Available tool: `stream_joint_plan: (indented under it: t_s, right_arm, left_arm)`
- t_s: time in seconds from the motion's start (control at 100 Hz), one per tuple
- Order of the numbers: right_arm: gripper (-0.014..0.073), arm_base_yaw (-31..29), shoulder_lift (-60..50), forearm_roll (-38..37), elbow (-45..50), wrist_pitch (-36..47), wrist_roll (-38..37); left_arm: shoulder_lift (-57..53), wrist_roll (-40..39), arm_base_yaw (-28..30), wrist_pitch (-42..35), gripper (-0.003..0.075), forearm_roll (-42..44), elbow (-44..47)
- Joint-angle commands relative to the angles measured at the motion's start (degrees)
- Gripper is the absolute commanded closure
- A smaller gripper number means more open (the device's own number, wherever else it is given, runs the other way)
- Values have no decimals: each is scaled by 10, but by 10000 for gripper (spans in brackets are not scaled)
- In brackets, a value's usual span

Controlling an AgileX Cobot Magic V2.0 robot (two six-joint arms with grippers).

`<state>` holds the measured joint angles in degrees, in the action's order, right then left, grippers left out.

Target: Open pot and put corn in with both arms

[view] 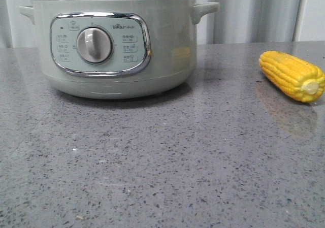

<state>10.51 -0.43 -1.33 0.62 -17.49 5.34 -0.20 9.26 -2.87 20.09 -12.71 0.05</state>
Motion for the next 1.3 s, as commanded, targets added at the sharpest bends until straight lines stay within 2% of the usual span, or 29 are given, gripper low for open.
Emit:
stream_joint_plan:
  t_s: [0.0,0.07,0.13,0.27,0.47,0.64,0.84,0.95,1.1,1.29]
  right_arm:
    - [667,-4,-14,-10,11,52,0]
    - [667,-4,-14,-10,11,94,0]
    - [667,-4,-14,-2,11,136,0]
    - [667,-4,-14,56,11,216,0]
    - [667,-4,-14,127,11,223,0]
    - [667,-4,-14,264,5,249,0]
    - [667,-4,0,269,-51,231,0]
    - [667,-4,35,239,-96,205,2]
    - [667,-4,106,141,-180,162,2]
    - [659,-4,189,45,-259,146,2]
  left_arm:
    - [0,-2,1,-25,741,3,4]
    - [0,-2,1,-35,741,-2,4]
    - [0,-2,1,-62,741,-46,4]
    - [0,-2,1,-116,741,-257,4]
    - [0,-2,1,-146,741,-395,4]
    - [0,2,1,-181,741,-391,2]
    - [1,63,1,-162,741,-322,-43]
    - [13,108,1,-140,741,-269,-86]
    - [59,121,1,-127,741,-210,-145]
    - [139,139,1,-119,716,-190,-210]
